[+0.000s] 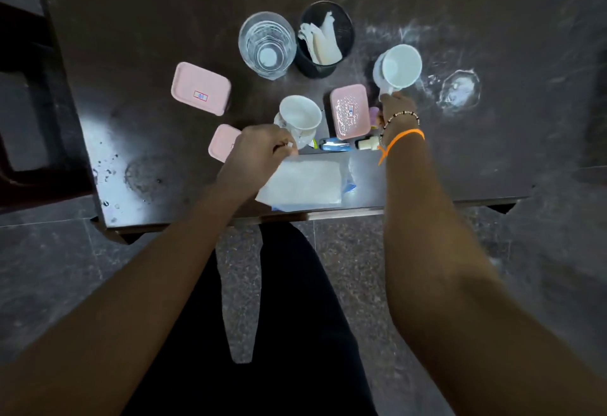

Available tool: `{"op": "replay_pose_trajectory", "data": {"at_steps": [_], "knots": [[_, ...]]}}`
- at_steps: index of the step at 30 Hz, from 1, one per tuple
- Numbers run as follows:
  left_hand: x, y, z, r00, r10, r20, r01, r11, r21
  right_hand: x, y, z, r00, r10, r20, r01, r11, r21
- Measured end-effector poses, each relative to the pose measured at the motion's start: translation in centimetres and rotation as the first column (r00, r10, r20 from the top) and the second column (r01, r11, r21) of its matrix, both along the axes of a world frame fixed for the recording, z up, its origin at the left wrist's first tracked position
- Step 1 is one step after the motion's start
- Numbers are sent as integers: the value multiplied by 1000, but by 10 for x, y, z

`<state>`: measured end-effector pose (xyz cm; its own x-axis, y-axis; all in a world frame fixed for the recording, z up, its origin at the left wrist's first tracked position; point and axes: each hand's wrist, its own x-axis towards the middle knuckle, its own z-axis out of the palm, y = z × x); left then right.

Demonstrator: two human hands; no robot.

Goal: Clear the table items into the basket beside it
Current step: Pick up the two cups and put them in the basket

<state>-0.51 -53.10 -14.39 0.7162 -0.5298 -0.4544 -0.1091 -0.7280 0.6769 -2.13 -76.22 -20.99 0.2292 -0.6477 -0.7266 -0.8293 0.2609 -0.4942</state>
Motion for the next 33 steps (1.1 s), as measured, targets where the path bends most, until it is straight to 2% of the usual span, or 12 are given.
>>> {"op": "replay_pose_trajectory", "data": {"at_steps": [3, 6, 9, 14, 19, 24, 26, 30, 33], "knots": [[4, -2, 7, 999, 37, 16, -38, 999, 17, 1, -1, -2, 999, 22, 36, -22, 1000, -19], [5, 0, 14, 999, 43, 22, -43, 999, -4, 1, -1, 9, 980, -114, 162, 123, 992, -42], [4, 9, 17, 999, 53, -12, -54, 998, -31, -6, 7, 30, 961, -176, 215, 195, 978, -70], [-8, 31, 32, 985, 161, -68, -166, 984, -66, -20, 62, 73, 963, -136, 231, 146, 989, -29], [-20, 87, 57, 969, 248, -23, -249, 963, -100, -25, 150, 99, 945, 116, 305, -111, 993, -34], [-31, 180, 75, 912, 411, 13, -407, 906, -117, -6, 254, 120, 868, 383, 317, -399, 917, -14], [-34, 217, 82, 874, 484, 41, -477, 871, -118, 6, 294, 130, 819, 460, 343, -488, 873, -4], [-35, 303, 101, 736, 668, 109, -658, 744, -116, 36, 386, 149, 675, 616, 406, -678, 735, 12], [-29, 365, 113, 640, 746, 184, -740, 663, -113, 59, 455, 161, 596, 660, 457, -752, 659, 29]]}}
